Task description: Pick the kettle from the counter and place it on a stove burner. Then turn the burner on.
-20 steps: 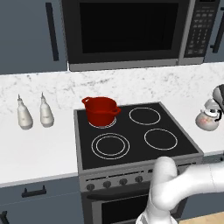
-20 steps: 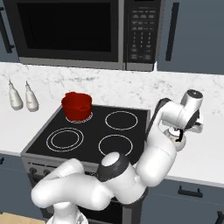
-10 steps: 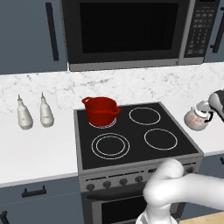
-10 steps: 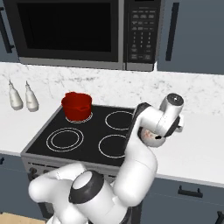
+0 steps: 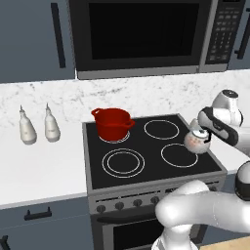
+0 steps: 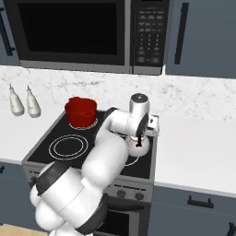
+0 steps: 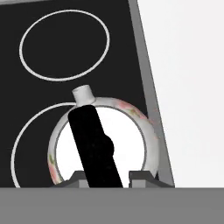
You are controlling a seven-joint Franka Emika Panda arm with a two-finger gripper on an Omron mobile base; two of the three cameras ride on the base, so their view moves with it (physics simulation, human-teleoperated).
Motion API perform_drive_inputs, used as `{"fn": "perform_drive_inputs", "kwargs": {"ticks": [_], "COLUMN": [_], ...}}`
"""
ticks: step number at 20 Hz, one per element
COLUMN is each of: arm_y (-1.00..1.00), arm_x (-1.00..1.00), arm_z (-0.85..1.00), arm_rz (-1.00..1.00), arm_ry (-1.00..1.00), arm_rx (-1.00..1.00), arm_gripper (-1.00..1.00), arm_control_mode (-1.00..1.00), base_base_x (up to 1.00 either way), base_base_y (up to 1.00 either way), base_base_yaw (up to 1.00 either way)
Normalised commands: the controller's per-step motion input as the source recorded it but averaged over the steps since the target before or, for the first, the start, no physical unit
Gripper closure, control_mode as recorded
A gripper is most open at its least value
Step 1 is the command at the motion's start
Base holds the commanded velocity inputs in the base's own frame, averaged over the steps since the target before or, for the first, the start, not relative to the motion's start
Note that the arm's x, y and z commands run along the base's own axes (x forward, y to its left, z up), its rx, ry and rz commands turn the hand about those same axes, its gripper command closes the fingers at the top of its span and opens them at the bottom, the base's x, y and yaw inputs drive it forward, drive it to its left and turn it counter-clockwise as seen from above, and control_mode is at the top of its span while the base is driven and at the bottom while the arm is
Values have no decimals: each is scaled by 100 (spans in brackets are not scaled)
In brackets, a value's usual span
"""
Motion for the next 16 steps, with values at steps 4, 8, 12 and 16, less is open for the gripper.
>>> {"fn": "perform_drive_inputs", "kwargs": {"ticks": [4,8,12,16], "arm_y": [51,0,3,40], "arm_x": [30,0,0,0], "arm_z": [0,-17,-38,-24], "arm_rz": [0,0,0,0], "arm_ry": [27,-4,-3,-4], "arm_rx": [0,1,2,7], "arm_gripper": [100,100,100,100], "arm_control_mode": [-100,-100,-100,-100], "base_base_x": [0,0,0,0], "base_base_y": [0,0,0,0], "base_base_yaw": [0,0,0,0]}}
